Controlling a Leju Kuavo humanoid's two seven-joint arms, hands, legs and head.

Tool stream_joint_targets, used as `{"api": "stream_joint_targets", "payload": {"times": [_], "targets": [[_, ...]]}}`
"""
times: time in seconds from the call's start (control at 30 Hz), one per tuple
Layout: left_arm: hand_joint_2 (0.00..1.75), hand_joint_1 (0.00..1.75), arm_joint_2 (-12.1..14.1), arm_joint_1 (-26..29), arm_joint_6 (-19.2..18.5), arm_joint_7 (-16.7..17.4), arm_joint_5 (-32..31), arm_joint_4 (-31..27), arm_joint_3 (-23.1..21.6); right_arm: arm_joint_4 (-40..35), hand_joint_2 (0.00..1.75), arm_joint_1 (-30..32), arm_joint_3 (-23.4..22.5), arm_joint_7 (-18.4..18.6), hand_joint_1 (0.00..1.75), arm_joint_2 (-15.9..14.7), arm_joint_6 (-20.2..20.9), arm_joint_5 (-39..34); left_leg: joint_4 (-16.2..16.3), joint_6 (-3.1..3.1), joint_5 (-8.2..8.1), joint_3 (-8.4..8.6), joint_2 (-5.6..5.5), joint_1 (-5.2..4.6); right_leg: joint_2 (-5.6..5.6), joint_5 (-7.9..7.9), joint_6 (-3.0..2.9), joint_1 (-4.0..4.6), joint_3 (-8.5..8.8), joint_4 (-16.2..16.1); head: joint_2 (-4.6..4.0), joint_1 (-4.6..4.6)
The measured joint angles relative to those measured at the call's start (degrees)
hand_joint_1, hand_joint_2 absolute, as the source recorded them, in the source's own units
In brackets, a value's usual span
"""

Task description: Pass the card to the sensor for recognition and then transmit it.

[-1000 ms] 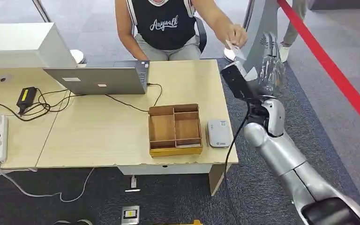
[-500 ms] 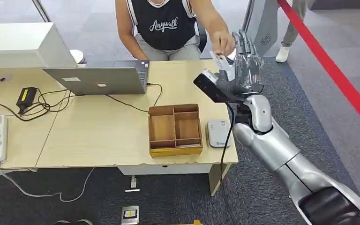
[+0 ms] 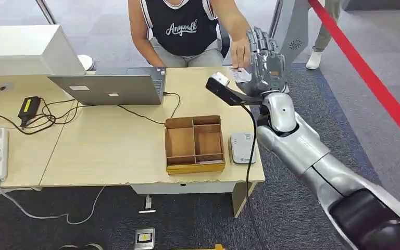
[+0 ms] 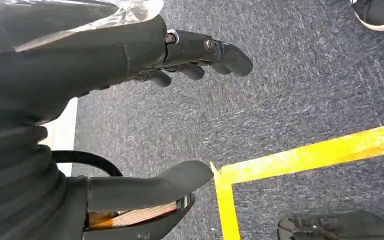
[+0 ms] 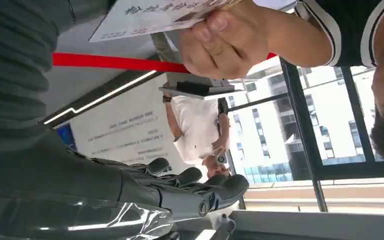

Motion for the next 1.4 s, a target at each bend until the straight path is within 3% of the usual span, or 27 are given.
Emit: {"api": "stream_joint_targets", "payload": {"times": [0.3,0.33,0.37,0.4,1.4], "targets": [[1.75,0.0,0.07,0.02,-0.24,-0.39,0.09,0.0,-0.02,3.67,1.75,-2.22,2.51,0.0,0.0,1.35,-0.79,-0.83,0.0,0.0,0.0,0.01,0.01,0.02,0.0,0.0,0.0,0.03,-0.01,0.0,0.0,0.02],[1.75,0.0,0.07,0.02,-0.24,-0.39,0.09,0.0,-0.02,3.93,1.75,-2.32,2.73,0.0,0.12,1.44,-0.83,-0.92,0.0,0.0,0.0,0.01,0.01,0.02,0.0,0.0,0.0,0.03,-0.01,0.0,0.0,0.0],[1.75,0.0,0.09,0.02,-0.24,-0.42,0.09,0.0,-0.02,4.22,1.75,-2.43,2.99,0.0,0.99,1.49,-0.87,-1.01,0.0,0.0,0.0,0.01,0.01,0.02,0.0,0.0,0.0,0.03,-0.01,0.0,0.0,0.02],[1.75,0.0,0.11,0.03,-0.26,-0.46,0.09,0.0,-0.02,4.5,1.75,-2.55,3.3,-0.02,1.75,1.59,-0.96,-1.22,0.0,0.0,0.0,0.01,0.01,0.02,0.0,0.0,0.0,0.03,-0.01,0.0,-0.02,0.0],[1.75,0.0,0.46,0.14,-0.66,-1.51,-0.24,0.0,-0.07,6.14,1.75,-3.2,5.73,-0.28,1.75,1.79,-1.25,-4.28,0.01,-0.01,0.0,0.04,0.02,0.03,0.02,0.02,-0.03,0.04,-0.02,0.0,0.0,0.0]]}}
